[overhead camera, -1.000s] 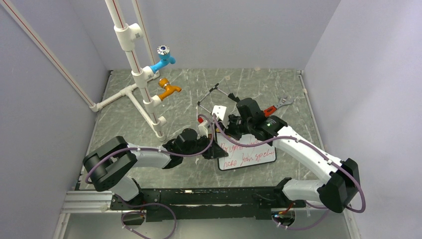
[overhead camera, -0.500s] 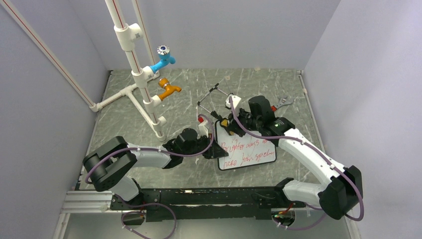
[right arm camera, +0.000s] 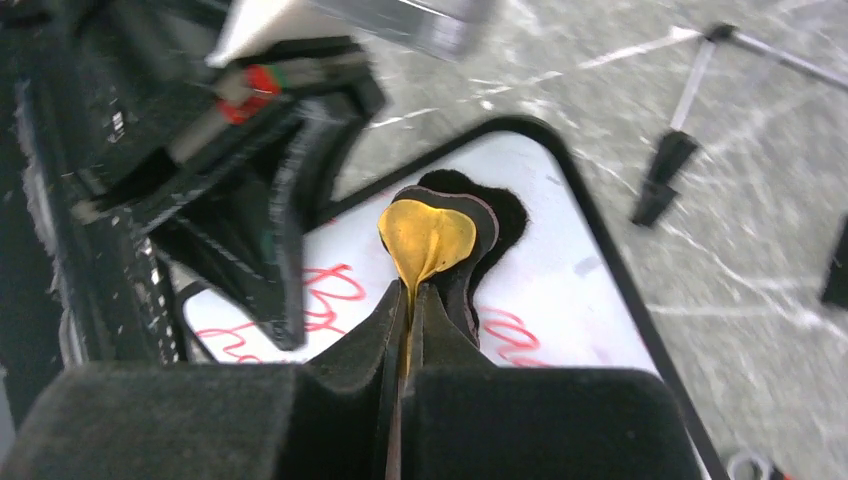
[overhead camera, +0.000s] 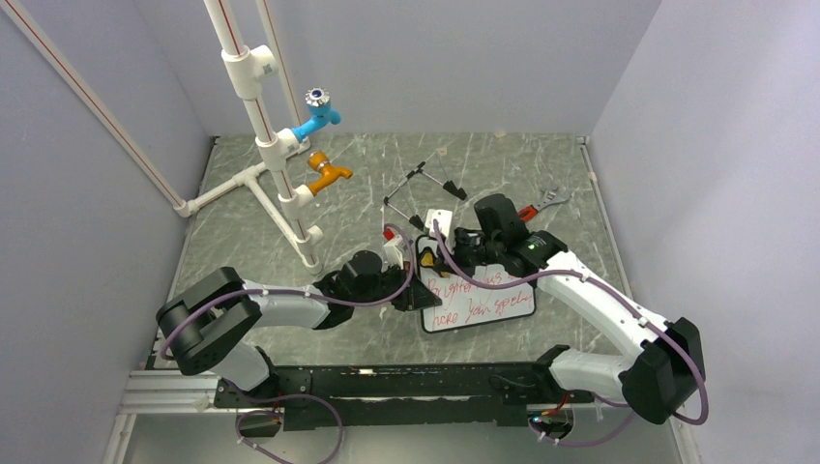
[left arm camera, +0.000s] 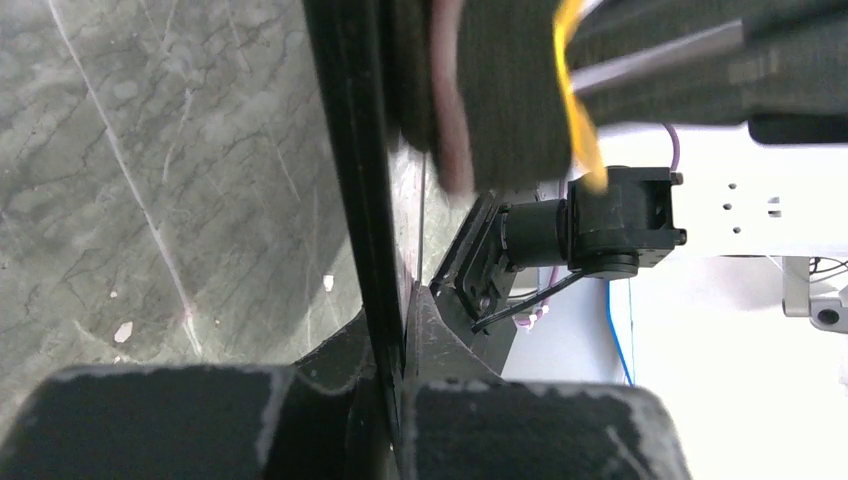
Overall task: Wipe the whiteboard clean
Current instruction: Erase the whiteboard at the center of the board.
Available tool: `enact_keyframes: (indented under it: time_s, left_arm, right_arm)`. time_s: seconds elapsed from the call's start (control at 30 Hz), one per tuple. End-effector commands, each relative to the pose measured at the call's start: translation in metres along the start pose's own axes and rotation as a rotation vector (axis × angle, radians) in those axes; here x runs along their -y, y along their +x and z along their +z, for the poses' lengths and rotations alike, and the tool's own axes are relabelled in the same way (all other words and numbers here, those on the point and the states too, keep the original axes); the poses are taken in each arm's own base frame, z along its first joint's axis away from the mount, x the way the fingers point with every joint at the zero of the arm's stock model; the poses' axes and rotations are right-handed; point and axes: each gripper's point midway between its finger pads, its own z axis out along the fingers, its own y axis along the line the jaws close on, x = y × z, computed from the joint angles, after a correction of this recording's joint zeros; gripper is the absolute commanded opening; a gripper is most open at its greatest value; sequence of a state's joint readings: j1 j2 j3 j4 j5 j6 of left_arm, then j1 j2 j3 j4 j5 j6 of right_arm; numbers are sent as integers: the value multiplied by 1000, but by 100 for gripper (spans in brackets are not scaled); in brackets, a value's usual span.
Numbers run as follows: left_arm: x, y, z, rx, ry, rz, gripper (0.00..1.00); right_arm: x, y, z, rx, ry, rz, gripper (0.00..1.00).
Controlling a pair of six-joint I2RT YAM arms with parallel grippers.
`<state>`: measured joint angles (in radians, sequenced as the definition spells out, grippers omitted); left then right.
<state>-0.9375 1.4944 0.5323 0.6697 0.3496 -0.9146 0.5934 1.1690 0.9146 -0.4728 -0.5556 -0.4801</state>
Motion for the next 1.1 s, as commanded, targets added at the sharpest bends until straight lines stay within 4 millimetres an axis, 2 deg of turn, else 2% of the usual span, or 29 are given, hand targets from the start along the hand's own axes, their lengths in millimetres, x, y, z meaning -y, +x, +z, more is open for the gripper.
enact_keyframes:
  time_s: [0.0,0.07,0.1,0.17,0.23,0.3,0.37,0.4,0.47,0.53,0.6,0.77,0.83,0.9,0.97,1.07]
  left_arm:
    - [54,-14,-9,63,195,223,0]
    - [53,-14,-8,64,196,224,0]
    - [52,-13,-7,62,195,224,0]
    - [52,-15,-6,66,196,231,0]
    - [54,-14,-6,63,209,232,0]
    - [54,-14,-5,60,209,233,0]
    - [54,-13,-5,60,212,232,0]
    - [54,-12,-4,55,214,231,0]
    - [54,-10,-3,32,212,226,0]
    - [56,-10,-1,22,214,220,0]
    - [57,-8,2,10,209,215,0]
    - [52,-4,8,-20,178,223,0]
    - [55,-7,9,-24,177,228,0]
    - [58,-9,9,-29,178,239,0]
    - [57,-10,9,-29,168,244,0]
    - [57,-9,9,-23,175,245,0]
  right_arm:
    - [69,16,-28,-20,358,124,0]
    - [63,16,-29,-6,322,109,0]
    - [51,19,-24,-13,248,99,0]
    - [14,20,-14,1,28,58,0]
    - [-14,25,-10,-9,-109,-6,0]
    - [-26,26,-11,-5,-170,-38,0]
    - [-22,25,-12,-6,-141,-29,0]
    - [-9,27,-11,-21,-66,2,0]
    - [29,23,-14,-19,133,41,0]
    - [48,23,-22,-17,224,84,0]
    - [41,25,-20,-14,169,84,0]
    - [-25,34,-14,3,-190,-14,0]
    - [-34,39,-11,-14,-232,-37,0]
    - [-20,38,-8,-26,-152,-9,0]
    - [11,29,-10,-14,10,18,0]
    - [44,20,-28,34,183,77,0]
